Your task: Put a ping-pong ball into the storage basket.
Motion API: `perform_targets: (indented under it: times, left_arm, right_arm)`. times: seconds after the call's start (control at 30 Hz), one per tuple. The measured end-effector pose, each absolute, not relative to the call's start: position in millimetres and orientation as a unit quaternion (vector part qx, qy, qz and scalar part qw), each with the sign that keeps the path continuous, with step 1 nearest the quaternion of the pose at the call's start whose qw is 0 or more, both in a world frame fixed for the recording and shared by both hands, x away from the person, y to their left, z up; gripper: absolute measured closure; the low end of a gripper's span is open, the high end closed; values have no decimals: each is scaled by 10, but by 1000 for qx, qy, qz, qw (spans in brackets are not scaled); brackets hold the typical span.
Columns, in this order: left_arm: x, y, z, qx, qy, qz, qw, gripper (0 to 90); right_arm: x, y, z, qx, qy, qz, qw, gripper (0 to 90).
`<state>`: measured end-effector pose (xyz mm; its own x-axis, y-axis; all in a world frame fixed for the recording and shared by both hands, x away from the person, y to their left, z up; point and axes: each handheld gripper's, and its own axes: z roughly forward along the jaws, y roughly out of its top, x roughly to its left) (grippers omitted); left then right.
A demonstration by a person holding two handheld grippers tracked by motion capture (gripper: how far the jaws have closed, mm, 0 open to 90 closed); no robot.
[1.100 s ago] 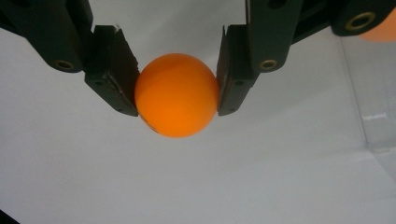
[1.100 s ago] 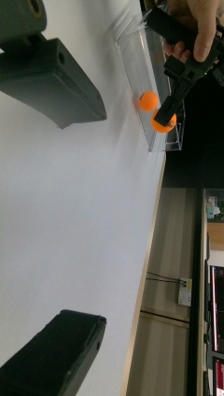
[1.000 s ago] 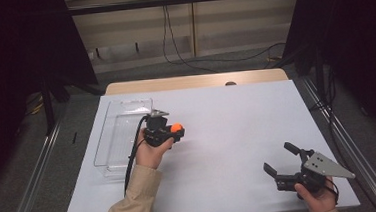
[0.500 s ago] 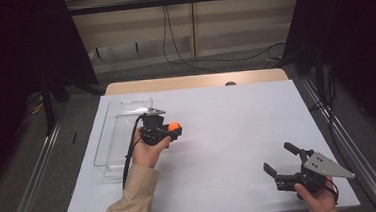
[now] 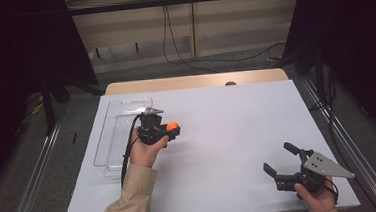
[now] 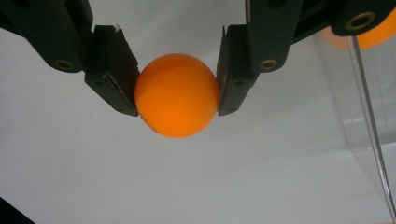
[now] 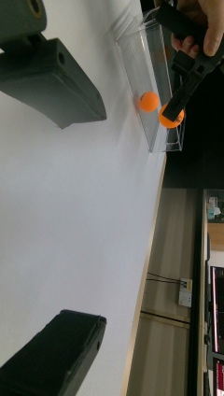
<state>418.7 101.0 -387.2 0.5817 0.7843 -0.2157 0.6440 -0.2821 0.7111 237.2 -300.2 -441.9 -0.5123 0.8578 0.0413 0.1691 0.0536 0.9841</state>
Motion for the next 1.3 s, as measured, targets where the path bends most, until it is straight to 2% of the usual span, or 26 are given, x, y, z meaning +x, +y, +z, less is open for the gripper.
perform_targets:
  times: [1.3]
  left_arm:
    - [4170,1123,-3732,795,445,95,401,509]
  right_arm:
    - [2371,-3003,-4417,389,659,567,304,27]
